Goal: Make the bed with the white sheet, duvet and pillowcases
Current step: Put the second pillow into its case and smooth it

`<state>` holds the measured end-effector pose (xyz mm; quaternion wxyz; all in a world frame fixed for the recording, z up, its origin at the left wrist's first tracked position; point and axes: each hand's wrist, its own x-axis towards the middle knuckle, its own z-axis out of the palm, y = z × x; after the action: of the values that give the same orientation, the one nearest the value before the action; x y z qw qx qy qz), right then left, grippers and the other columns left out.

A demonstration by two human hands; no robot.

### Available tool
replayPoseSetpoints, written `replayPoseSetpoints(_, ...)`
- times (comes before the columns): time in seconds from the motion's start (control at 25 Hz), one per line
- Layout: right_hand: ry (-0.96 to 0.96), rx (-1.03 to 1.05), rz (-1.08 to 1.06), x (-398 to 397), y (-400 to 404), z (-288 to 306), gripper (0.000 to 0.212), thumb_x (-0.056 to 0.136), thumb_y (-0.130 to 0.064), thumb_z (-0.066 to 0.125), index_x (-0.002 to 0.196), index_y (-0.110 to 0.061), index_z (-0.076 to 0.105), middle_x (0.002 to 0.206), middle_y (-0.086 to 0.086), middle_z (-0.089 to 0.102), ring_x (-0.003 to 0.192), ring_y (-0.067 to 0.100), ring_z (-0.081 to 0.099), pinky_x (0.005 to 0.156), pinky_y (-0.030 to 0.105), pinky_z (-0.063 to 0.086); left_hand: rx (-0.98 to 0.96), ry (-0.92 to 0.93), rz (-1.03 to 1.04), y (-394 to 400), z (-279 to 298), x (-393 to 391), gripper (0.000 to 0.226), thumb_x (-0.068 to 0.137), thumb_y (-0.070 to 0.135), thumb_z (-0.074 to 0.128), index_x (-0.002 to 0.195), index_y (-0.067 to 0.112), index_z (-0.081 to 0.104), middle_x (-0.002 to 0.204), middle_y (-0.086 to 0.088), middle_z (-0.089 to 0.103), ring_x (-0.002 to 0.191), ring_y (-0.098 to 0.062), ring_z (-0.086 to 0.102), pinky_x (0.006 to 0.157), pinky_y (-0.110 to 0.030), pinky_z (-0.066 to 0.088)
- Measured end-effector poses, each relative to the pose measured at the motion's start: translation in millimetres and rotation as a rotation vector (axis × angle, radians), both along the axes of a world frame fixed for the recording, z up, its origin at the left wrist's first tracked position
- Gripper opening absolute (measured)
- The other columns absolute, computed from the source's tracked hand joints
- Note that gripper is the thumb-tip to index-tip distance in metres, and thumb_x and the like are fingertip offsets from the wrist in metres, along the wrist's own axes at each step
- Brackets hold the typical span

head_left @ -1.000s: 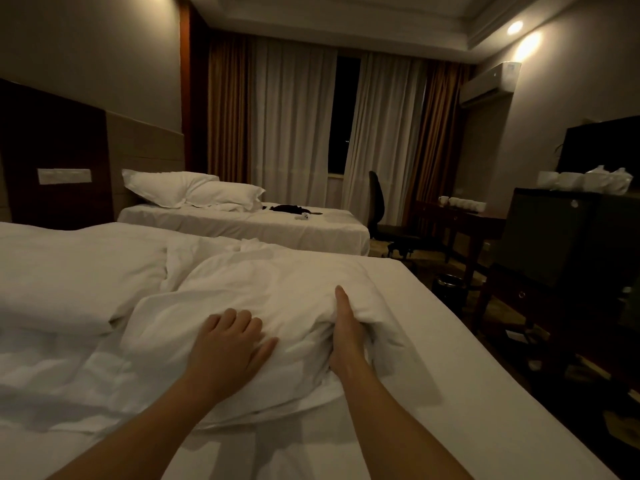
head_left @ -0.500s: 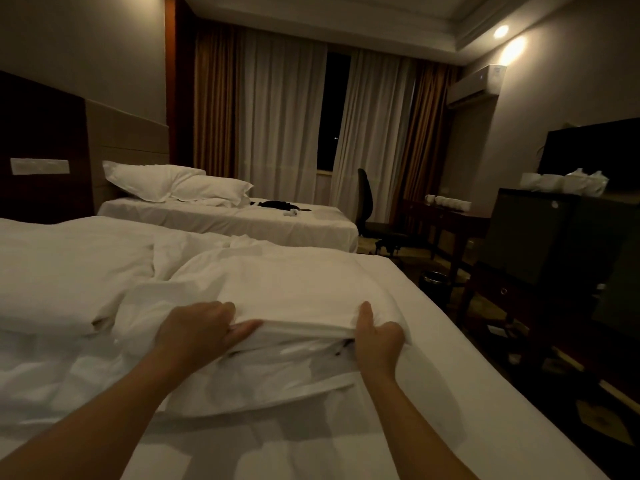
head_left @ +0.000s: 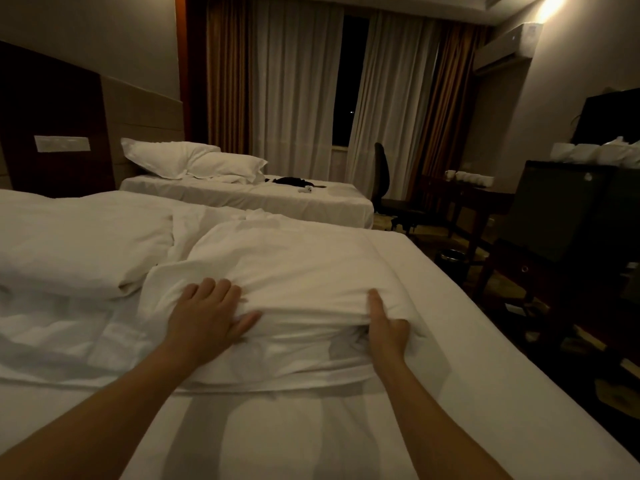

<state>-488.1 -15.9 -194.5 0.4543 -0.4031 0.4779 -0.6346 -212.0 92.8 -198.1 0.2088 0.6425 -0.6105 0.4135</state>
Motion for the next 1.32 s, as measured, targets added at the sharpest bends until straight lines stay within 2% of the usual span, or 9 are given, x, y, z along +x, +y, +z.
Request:
replayPoseSetpoints(0.16,-0.06,0.024,0.04,-5,-2,8,0.076,0.079,-0.049,0.079,0.138,-0.009,0.055,0.136,0.01,0.059,0.12,0.031,0.058,0.104,0.048,0.049,0.103,0.119,0.017,-9,15,-11,0.066,0.093,0.068,0.027,0.065,0.019,0.06,0.057,-0.005,0.062,0.051,-0.031,0.063,0.046,-0.032,0.044)
replayPoseSetpoints(0.36,-0.045,0.01,0.11,-16,0,38,0.065,0.089,-0.032,0.073,0.141,-0.002,0.048,0.131,0.016,0.059,0.114,0.037,0.06,0.096,0.052,0.054,0.172,0.091,0.021,-5,54,-8,0.087,0.084,0.081,-0.004,0.067,0.023,0.058,0.061,0.001,0.063,0.053,-0.022,0.058,0.051,-0.028,0.031)
replayPoseSetpoints(0.48,0.041,-0.085,0.093,-20,13,48,0.052,0.094,-0.026,0.069,0.132,0.006,0.054,0.123,0.014,0.061,0.108,0.028,0.059,0.089,0.035,0.053,0.082,0.095,0.002,6,52,7,0.086,0.087,0.082,0.002,0.059,0.022,0.056,0.052,0.001,0.055,0.045,-0.022,0.052,0.049,-0.026,0.028)
replayPoseSetpoints(0.72,0.073,-0.064,0.131,-25,29,19,0.048,0.097,-0.027,0.066,0.131,0.005,0.055,0.113,0.011,0.059,0.096,0.022,0.054,0.057,0.008,0.046,0.074,0.206,0.05,-3,2,-10,0.067,0.088,0.073,0.026,0.067,0.02,0.062,0.067,-0.006,0.067,0.068,-0.032,0.066,0.056,-0.034,0.047)
replayPoseSetpoints(0.84,0.114,-0.057,0.113,-23,29,19,0.045,0.096,-0.036,0.065,0.123,0.0,0.062,0.107,0.01,0.063,0.091,0.021,0.056,0.076,0.026,0.048,0.015,0.216,0.033,-1,6,-20,0.058,0.094,0.066,0.026,0.082,0.019,0.059,0.081,-0.004,0.065,0.079,-0.031,0.059,0.068,-0.039,0.041)
replayPoseSetpoints(0.92,0.078,-0.001,0.139,-27,30,17,0.033,0.095,-0.043,0.065,0.103,-0.011,0.064,0.102,0.008,0.067,0.088,0.023,0.063,0.078,0.033,0.053,-0.027,0.173,-0.024,-4,12,-38,0.05,0.096,0.058,0.033,0.086,0.016,0.057,0.083,-0.004,0.06,0.078,-0.031,0.054,0.067,-0.04,0.039)
replayPoseSetpoints(1.04,-0.011,0.092,0.179,-41,30,8,0.031,0.096,-0.051,0.059,0.097,-0.02,0.062,0.098,0.003,0.068,0.086,0.018,0.066,0.068,0.028,0.052,0.005,0.178,-0.068,-16,17,-67,0.047,0.097,0.054,0.034,0.082,0.015,0.056,0.079,-0.004,0.057,0.073,-0.029,0.053,0.062,-0.038,0.04)
replayPoseSetpoints(1.16,0.095,0.078,0.094,-51,29,-4,0.047,0.095,-0.059,0.055,0.081,-0.016,0.068,0.089,0.009,0.069,0.085,0.024,0.064,0.079,0.036,0.053,0.034,0.211,-0.043,-22,14,-75,0.051,0.097,0.054,0.028,0.078,0.016,0.056,0.075,-0.004,0.059,0.07,-0.029,0.055,0.062,-0.037,0.043)
replayPoseSetpoints(1.32,0.076,0.061,0.089,-45,29,2,0.044,0.094,-0.055,0.059,0.075,-0.015,0.063,0.085,0.004,0.068,0.082,0.021,0.064,0.065,0.03,0.047,0.008,0.148,-0.102,-29,21,-88,0.047,0.098,0.052,0.031,0.08,0.016,0.055,0.076,-0.003,0.057,0.068,-0.027,0.052,0.06,-0.035,0.039)
